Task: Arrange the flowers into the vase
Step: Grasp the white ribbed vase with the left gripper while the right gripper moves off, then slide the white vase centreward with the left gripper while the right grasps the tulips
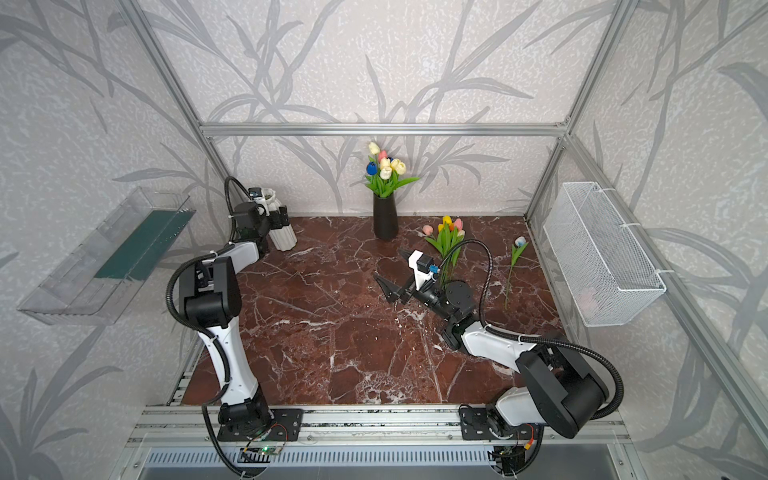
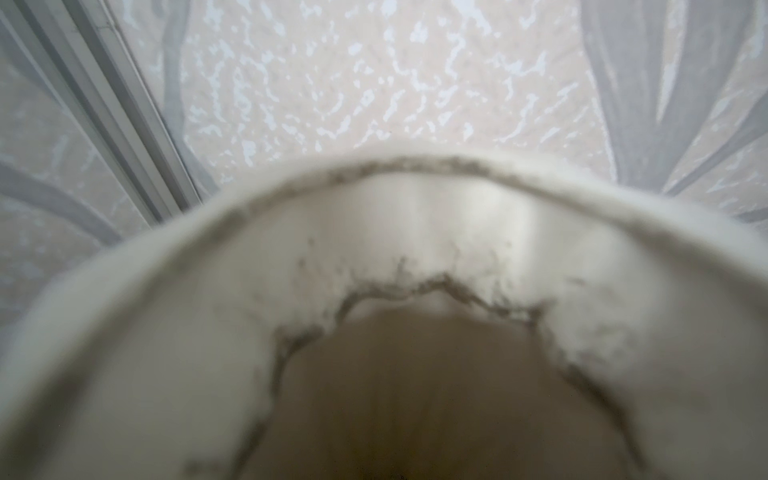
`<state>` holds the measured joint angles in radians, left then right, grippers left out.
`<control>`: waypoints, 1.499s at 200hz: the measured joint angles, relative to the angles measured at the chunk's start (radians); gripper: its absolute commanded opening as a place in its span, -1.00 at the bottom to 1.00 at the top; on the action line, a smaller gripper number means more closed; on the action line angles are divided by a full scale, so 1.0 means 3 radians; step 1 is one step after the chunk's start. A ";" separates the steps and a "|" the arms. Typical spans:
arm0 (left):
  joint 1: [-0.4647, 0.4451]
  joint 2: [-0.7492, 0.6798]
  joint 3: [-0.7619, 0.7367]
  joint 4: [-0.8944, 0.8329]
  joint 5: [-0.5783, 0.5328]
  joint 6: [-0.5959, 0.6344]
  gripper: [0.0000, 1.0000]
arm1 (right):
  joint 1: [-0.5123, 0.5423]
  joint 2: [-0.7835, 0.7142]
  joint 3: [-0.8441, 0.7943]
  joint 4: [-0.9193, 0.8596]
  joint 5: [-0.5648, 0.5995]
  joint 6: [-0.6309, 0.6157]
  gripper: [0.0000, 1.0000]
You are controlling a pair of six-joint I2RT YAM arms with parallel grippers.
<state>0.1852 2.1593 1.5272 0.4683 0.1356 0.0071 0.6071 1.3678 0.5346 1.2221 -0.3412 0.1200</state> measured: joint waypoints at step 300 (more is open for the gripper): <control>-0.2962 -0.1935 -0.2528 0.0512 -0.0042 0.0039 -0.80 | -0.1757 0.1015 0.2061 -0.4340 0.1034 0.0384 -0.26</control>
<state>-0.7033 1.5787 0.7689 0.6220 0.1230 0.0189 0.0799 1.6722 1.1530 -0.0799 -0.0311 0.2352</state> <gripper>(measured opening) 0.801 0.384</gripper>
